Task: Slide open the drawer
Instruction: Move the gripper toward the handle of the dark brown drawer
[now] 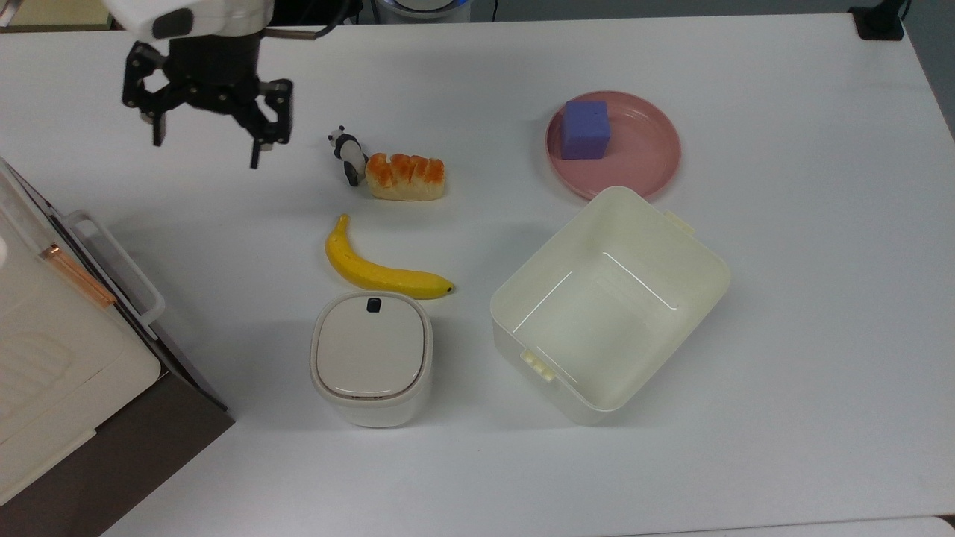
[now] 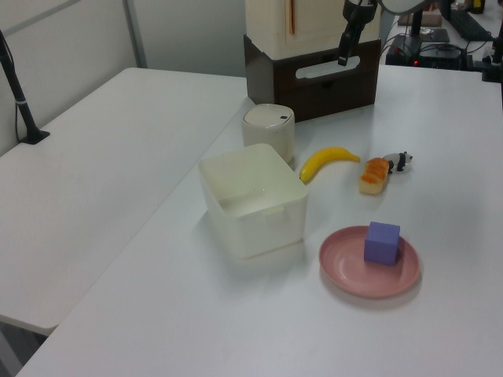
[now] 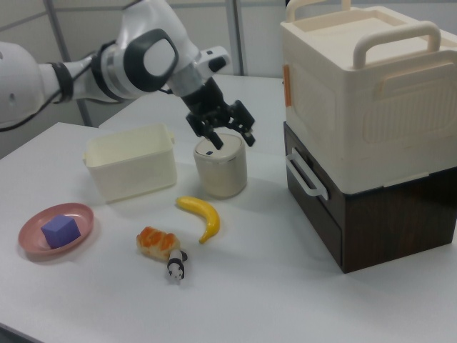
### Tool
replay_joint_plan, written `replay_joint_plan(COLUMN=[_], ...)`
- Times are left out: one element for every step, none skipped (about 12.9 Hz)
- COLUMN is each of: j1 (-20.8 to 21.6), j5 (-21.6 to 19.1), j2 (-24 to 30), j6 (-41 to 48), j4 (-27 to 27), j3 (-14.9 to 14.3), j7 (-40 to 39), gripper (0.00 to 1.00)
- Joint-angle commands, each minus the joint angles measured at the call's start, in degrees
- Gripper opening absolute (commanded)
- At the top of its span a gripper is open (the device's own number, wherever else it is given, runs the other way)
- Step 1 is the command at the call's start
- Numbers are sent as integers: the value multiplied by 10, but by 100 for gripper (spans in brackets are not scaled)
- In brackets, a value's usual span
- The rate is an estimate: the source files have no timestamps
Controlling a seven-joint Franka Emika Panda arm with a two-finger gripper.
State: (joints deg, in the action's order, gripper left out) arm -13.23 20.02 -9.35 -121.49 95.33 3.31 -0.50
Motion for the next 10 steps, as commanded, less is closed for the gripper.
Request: replay_joint_plan(j1=[5,5,5,5,5,5,5,5,2,0], j5=[51,58,65,69,69,69,70,71,71,71], j2=[-38,-57,-72,-78,-81,-85,-92,-95,-103,-106], j6=[-82,-110,-124,-132,-139,-145,-147,-152,-162,-168], j4=[9,6,5,5,4,-2,-3,-5,-8,-14], j3=[-30,-40,-47,-51,-54,-58,-62,-63,-63,-64], j7=[-6,-6,-6,-6,-6,-6,-6,-5,-5,-5], gripper=[100,100,100,100,100,100,100,100,100,100])
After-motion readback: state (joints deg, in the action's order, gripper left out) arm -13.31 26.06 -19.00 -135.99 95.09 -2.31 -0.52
